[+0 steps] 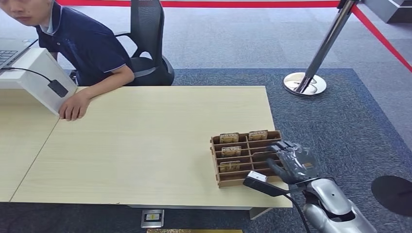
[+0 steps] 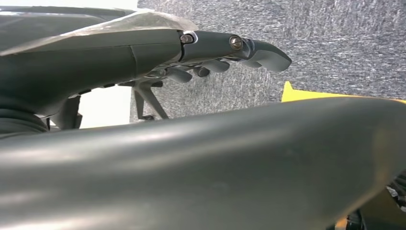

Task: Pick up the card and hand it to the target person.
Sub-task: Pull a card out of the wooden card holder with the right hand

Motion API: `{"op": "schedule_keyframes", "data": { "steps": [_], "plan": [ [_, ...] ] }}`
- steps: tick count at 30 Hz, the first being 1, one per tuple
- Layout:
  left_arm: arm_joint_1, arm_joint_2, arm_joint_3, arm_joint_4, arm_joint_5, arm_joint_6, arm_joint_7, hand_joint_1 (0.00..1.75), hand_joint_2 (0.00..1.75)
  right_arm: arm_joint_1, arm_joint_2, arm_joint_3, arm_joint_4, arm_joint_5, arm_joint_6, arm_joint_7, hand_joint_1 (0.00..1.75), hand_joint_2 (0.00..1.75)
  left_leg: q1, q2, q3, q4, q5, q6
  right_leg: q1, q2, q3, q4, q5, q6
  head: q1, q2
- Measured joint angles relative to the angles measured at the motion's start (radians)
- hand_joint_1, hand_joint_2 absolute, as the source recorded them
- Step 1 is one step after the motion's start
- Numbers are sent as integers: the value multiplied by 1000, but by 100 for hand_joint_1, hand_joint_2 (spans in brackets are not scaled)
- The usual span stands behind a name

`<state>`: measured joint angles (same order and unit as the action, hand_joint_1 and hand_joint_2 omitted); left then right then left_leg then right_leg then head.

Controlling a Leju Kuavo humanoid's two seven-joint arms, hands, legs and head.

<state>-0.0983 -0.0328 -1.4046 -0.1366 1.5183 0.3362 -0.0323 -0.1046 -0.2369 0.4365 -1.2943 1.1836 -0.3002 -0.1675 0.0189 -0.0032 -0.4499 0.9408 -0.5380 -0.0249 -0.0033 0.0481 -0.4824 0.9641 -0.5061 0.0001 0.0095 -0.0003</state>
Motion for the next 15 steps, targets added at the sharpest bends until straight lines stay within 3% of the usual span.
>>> {"op": "schedule_keyframes", "data": {
  "steps": [7,15],
  "plan": [
    [0,0,0,0,0,0,1,0,0,-2,0,0,0,0,3,0,174,175,0,0,0,0,0,0,0,0,0,0,0,0,0,0],
    [0,0,0,0,1,0,2,0,0,-10,0,3,1,-7,7,-4,175,175,0,0,0,0,0,0,0,0,0,0,0,0,0,0]
  ]
}}
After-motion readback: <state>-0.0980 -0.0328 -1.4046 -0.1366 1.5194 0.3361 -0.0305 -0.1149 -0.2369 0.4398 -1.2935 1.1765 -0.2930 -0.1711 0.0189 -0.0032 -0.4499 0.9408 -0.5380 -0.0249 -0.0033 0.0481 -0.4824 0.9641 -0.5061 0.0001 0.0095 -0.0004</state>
